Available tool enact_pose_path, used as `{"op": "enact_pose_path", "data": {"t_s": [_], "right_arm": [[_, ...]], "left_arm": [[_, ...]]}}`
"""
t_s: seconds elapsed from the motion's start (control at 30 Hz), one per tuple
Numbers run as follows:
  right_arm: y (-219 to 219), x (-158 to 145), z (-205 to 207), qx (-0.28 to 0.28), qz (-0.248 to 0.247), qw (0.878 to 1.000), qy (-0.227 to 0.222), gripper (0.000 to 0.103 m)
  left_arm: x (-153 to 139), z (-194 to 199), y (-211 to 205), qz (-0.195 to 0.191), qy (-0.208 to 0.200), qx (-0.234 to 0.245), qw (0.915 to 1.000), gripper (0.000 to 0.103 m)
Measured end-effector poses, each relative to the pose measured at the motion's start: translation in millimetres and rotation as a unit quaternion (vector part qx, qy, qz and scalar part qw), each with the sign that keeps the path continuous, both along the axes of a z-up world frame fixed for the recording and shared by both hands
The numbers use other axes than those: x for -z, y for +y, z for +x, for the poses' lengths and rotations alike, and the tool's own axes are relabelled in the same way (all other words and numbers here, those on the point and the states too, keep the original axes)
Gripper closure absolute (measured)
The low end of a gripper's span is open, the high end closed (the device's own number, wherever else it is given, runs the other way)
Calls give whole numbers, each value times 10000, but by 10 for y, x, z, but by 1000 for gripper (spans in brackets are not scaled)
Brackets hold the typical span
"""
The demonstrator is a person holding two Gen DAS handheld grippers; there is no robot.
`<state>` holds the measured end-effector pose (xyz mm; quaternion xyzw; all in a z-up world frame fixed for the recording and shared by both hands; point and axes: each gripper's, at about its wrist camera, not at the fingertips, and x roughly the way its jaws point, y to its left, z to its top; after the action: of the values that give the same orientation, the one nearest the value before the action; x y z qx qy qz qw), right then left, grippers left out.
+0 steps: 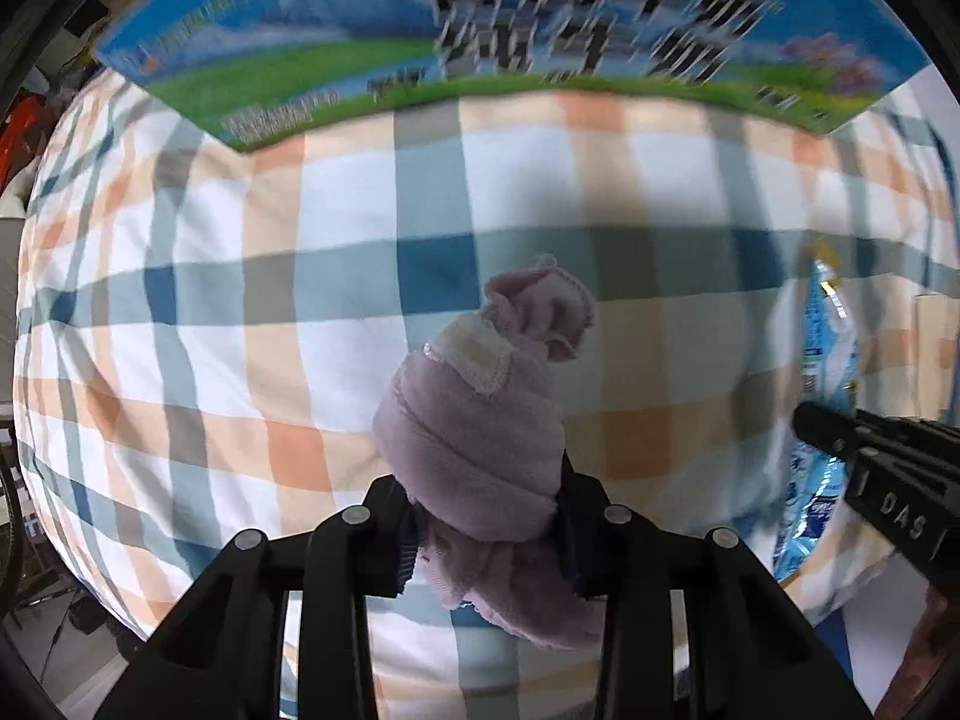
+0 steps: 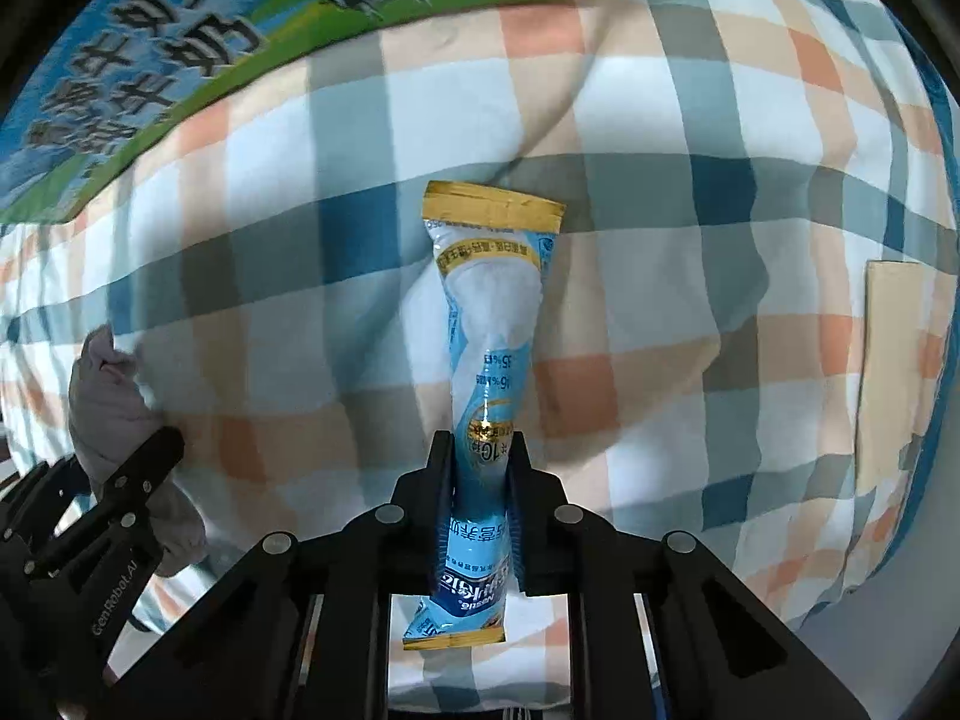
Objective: Organize soft objects
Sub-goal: 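Carry the cloth and tube into the box and open both grippers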
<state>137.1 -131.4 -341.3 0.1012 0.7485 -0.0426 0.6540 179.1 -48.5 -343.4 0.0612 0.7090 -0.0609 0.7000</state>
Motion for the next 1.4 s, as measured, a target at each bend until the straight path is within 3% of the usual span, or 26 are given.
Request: {"op": "enact_pose_path", "data": {"t_s": [0.37, 0.5, 0.63, 0.8, 0.93, 1.17, 1.4], "right_arm": [[186, -1350, 172, -208, 601, 9925, -1043, 86], [250, -1856, 447, -355, 803, 9858, -1429, 86], [194, -2098, 860, -493, 762, 9809, -1722, 86], [328, -2182, 1416, -591, 714, 9778, -1877, 86], [415, -2031, 1862, -558, 739, 9803, -1742, 86], [547, -1389, 2391, -573, 681, 9873, -1319, 86], [641, -932, 2572, -680, 645, 9908, -980, 86]], "left_arm": [[-1207, 133, 20, -911, -608, -12, 9940, 70], [-1589, 490, 143, -1164, -797, -39, 9900, 70], [-1805, 973, 273, -1182, -920, -112, 9887, 70], [-1544, 1620, 387, -1095, -714, -414, 9905, 70], [-1279, 1959, 509, -1002, -418, -624, 9921, 70], [-753, 2325, 571, -811, 150, -682, 9943, 69], [-301, 2545, 639, -822, 636, -775, 9916, 68]]}}
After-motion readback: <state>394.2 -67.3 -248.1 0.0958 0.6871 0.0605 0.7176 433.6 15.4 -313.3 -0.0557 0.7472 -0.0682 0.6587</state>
